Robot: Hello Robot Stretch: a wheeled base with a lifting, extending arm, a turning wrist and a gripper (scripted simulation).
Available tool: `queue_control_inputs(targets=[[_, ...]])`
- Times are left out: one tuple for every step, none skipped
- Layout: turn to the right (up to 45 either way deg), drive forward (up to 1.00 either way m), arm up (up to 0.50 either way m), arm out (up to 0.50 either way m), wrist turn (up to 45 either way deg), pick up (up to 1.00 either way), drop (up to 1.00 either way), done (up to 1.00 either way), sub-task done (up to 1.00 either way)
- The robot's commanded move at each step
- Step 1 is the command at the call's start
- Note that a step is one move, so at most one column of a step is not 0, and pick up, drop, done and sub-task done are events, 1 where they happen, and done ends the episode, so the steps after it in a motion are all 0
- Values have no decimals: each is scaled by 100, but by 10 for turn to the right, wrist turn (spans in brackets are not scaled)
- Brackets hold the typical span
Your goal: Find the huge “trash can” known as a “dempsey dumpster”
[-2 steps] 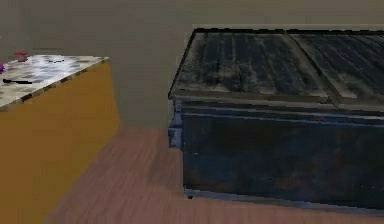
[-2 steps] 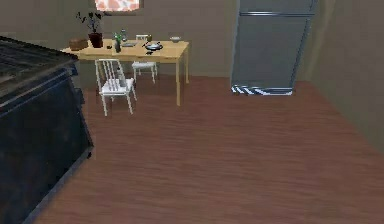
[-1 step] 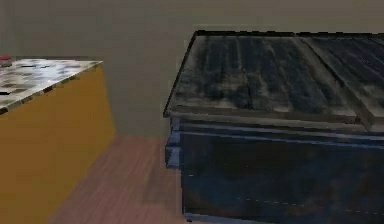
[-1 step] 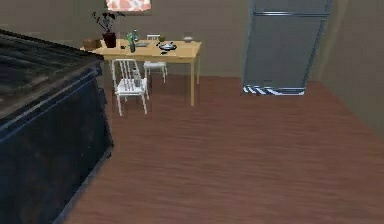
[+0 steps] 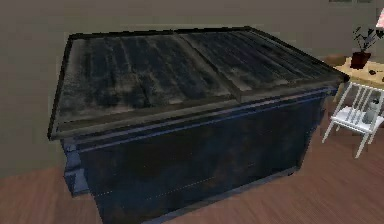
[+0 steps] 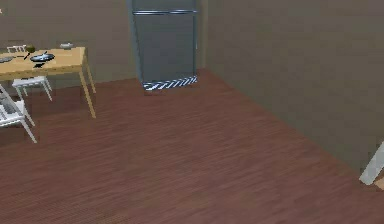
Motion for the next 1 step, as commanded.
queue_control_inputs(targets=[[0, 0, 0, 0, 0, 0, 0, 100, 0]])
